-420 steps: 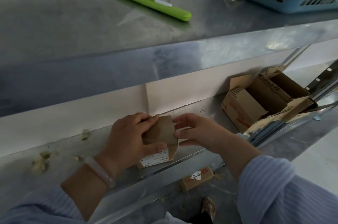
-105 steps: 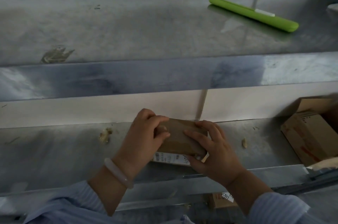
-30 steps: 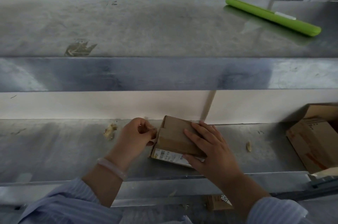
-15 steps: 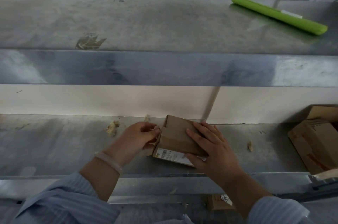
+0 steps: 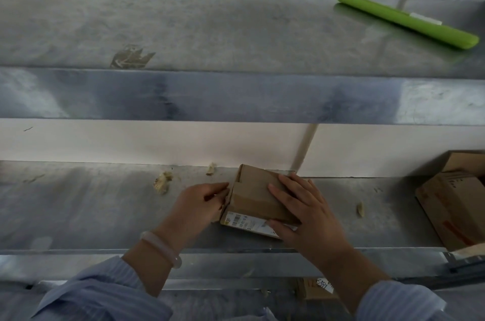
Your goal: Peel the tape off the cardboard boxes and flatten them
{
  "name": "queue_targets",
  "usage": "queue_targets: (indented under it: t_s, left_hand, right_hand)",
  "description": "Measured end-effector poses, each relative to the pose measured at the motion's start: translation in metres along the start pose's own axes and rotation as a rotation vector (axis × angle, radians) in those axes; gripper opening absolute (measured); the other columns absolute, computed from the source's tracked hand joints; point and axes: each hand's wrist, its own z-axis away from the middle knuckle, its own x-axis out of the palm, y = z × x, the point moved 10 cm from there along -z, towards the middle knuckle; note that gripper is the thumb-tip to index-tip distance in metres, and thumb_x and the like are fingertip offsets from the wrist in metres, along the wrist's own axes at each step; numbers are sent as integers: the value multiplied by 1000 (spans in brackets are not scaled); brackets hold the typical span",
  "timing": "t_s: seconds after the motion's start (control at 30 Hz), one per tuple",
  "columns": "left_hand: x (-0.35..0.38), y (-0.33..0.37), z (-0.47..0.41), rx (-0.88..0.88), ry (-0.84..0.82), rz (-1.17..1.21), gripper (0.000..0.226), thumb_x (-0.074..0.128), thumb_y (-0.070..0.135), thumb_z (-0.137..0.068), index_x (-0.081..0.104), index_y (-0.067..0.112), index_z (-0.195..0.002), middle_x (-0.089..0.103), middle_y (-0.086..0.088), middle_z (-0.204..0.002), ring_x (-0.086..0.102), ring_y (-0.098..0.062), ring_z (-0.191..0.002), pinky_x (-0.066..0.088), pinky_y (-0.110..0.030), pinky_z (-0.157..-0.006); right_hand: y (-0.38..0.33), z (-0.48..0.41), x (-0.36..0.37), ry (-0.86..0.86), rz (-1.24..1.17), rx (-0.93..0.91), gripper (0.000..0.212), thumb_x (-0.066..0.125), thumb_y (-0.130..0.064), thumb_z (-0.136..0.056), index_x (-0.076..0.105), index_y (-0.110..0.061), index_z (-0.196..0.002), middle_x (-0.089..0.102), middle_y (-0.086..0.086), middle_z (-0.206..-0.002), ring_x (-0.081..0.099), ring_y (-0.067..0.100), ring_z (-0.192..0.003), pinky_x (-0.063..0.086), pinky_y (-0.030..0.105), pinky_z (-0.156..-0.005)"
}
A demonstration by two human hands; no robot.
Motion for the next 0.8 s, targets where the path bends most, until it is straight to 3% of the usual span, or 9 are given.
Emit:
queue_targets:
  t_s: [0.1,0.17,0.23,0.37,0.43,0.53,0.63,0.7,0.8]
  left_hand:
    - [-11,-15,-4,-104,47,258,16,66,15,-89,73,24,-101,75,3,-93,71,-11,-87,56,-30,-87]
    - [-32,-18,-9,-53,161,104,17,73,16,-83,71,27,-97,72,10,-90,68,-4,-84,54,-20,-82]
    - [-52,-18,-14,-7,269,-52,23,72,16,-84,70,21,-107,69,10,-101,64,-5,-94,46,-14,-84]
    - [-69,-16,-27,43,326,-429,28,60,24,-94,69,13,-118,60,-9,-131,51,-24,-125,32,-33,-108]
    - [-65,-4,-25,101,324,-387,29,58,23,-94,66,16,-121,58,-7,-130,50,-23,-124,35,-32,-106]
    - [-45,45,-3,364,267,-217,25,60,17,-92,66,24,-115,58,10,-113,56,-4,-104,46,-12,-85]
    - [-15,79,14,553,150,-189,21,61,10,-90,72,23,-103,61,18,-104,58,1,-100,45,-8,-84]
    - [-3,76,7,503,57,-202,11,71,22,-85,76,25,-95,62,21,-102,57,3,-99,42,-7,-84]
    - [11,68,4,542,-53,-382,42,68,59,-73,77,25,-95,56,21,-107,51,3,-103,35,-7,-89]
  right_hand:
    - [-1,0,1,-14,7,-5,63,57,-58,-85,46,-35,-142,41,-9,-150,29,15,-144,30,47,-116]
    - [0,0,2,-30,18,-1,64,56,-60,-85,43,-36,-143,39,-10,-151,27,14,-145,28,46,-117]
    - [-2,-3,1,-34,28,-10,65,57,-60,-85,43,-35,-143,41,-9,-150,28,14,-144,27,46,-117]
    - [-13,-8,-9,-17,38,-21,60,63,-54,-81,57,-26,-133,53,-7,-136,43,17,-130,40,45,-109]
    - [-16,-11,-14,-11,42,-1,58,66,-52,-77,58,-26,-127,55,-6,-126,48,17,-120,45,43,-103]
    - [-24,-16,-22,37,43,5,57,78,-44,-67,53,-27,-116,61,-4,-114,55,18,-109,48,41,-98]
    - [-34,-18,-32,119,107,-41,52,84,-31,-63,50,-27,-102,64,-5,-99,58,17,-96,49,35,-90]
    - [-35,-14,-39,198,120,-82,37,82,-21,-67,52,-23,-90,60,-4,-88,57,18,-84,49,34,-77]
    - [-30,-2,-40,255,56,-122,17,75,-18,-77,58,-17,-78,58,-2,-83,54,18,-79,46,32,-70]
